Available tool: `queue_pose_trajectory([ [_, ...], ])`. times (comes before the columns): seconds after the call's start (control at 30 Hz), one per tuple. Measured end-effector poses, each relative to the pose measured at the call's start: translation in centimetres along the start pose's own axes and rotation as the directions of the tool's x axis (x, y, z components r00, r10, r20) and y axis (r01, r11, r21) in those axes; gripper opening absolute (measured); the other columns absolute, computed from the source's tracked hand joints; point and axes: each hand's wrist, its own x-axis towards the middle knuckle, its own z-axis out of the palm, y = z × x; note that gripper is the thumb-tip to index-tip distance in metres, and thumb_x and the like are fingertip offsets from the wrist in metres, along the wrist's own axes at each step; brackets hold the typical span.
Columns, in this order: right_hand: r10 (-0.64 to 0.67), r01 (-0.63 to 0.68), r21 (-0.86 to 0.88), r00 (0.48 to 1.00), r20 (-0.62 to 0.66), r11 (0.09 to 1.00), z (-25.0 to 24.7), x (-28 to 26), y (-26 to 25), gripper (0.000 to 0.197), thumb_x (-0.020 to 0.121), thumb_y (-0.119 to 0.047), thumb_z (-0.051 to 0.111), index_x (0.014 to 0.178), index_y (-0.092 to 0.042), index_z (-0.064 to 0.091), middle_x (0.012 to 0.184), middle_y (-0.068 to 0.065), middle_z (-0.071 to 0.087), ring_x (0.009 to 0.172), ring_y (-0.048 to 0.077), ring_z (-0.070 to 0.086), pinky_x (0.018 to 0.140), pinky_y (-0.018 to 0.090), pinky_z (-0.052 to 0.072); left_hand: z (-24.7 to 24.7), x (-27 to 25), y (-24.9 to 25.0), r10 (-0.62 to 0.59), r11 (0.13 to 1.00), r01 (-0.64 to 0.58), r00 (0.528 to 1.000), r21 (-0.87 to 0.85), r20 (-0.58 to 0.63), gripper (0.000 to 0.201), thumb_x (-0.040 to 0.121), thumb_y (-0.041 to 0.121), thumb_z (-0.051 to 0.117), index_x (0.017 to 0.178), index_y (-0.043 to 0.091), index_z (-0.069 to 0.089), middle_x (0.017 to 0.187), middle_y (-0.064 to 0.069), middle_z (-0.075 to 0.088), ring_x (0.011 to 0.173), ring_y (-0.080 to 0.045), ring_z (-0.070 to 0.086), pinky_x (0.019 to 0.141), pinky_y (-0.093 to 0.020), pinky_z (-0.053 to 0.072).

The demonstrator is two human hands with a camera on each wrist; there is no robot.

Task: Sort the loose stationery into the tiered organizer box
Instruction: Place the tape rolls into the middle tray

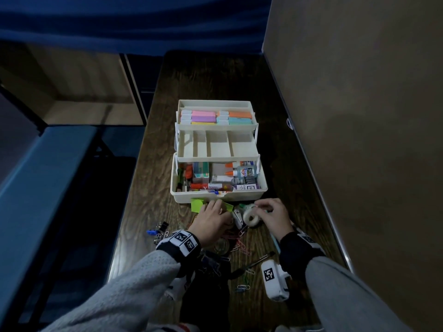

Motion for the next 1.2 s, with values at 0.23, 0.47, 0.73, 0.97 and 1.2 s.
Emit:
queue_pose_trajectory([
  [0.23, -0.062, 0.099, -0.53, 0.994, 0.088, 0.842, 1.2, 0.4, 0.1, 0.02, 0.083, -0.023, 0.063, 0.104, -0.024, 0.06, 0.113, 0.0, 0.048, 0.11, 0.021, 0.049, 0.091, 0.037, 0.031, -1.0, -1.6, -1.7, -0.159, 0.907, 0.089, 0.978, -0.412, -0.138, 0.019, 0.083, 0.032, 0.055, 0.089, 0.016, 0.047, 0.104, 0.0, 0.05, 0.093, -0.017, 0.044, 0.079, -0.03, 0.039],
  [0.47, -0.003, 0.183, -0.866, 0.979, 0.205, 0.466, 2.6, -1.2, 0.7, 0.04, 0.083, -0.04, 0.059, 0.119, -0.026, 0.051, 0.129, 0.004, 0.042, 0.123, 0.026, 0.036, 0.099, 0.04, 0.03, -0.8, -2.0, -2.3, -0.311, 0.825, 0.26, 0.95, -0.502, -0.019, 0.018, 0.088, 0.026, 0.054, 0.089, 0.021, 0.037, 0.082, 0.006, 0.049, 0.071, -0.013, 0.047, 0.064, -0.025, 0.033],
  [0.73, 0.028, 0.2, -0.876, 0.971, 0.236, 0.44, 2.3, -3.2, 2.0, 0.043, 0.091, -0.035, 0.05, 0.131, -0.021, 0.042, 0.14, 0.007, 0.04, 0.131, 0.026, 0.033, 0.104, 0.041, 0.029, -0.7, -0.2, -1.1, -0.183, 0.982, 0.184, 0.983, -0.045, 0.032, 0.029, 0.099, 0.035, 0.034, 0.118, 0.014, 0.04, 0.104, -0.008, 0.054, 0.091, -0.029, 0.058, 0.062, -0.04, 0.046],
  [0.97, -0.078, 0.287, -0.773, 0.952, 0.296, 0.566, 2.2, -2.8, 1.8, 0.035, 0.094, -0.021, 0.045, 0.128, -0.022, 0.039, 0.129, 0.009, 0.037, 0.118, 0.029, 0.045, 0.098, 0.038, 0.038, -0.5, 0.7, -1.5, -0.184, 0.978, 0.17, 0.976, 0.119, 0.119, 0.023, 0.096, 0.015, 0.039, 0.118, 0.016, 0.048, 0.112, -0.01, 0.054, 0.095, -0.029, 0.06, 0.058, -0.038, 0.043],
  [1.2, 0.046, 0.174, -0.865, 0.974, 0.22, 0.472, 2.8, -3.8, 2.3, 0.049, 0.09, -0.028, 0.053, 0.134, -0.021, 0.033, 0.145, 0.01, 0.03, 0.133, 0.03, 0.032, 0.105, 0.045, 0.035, -0.8, -1.0, -2.2, -0.179, 0.984, 0.179, 0.982, 0.017, 0.051, 0.027, 0.095, 0.019, 0.043, 0.122, 0.019, 0.044, 0.112, -0.004, 0.052, 0.097, -0.025, 0.058, 0.066, -0.037, 0.049],
])
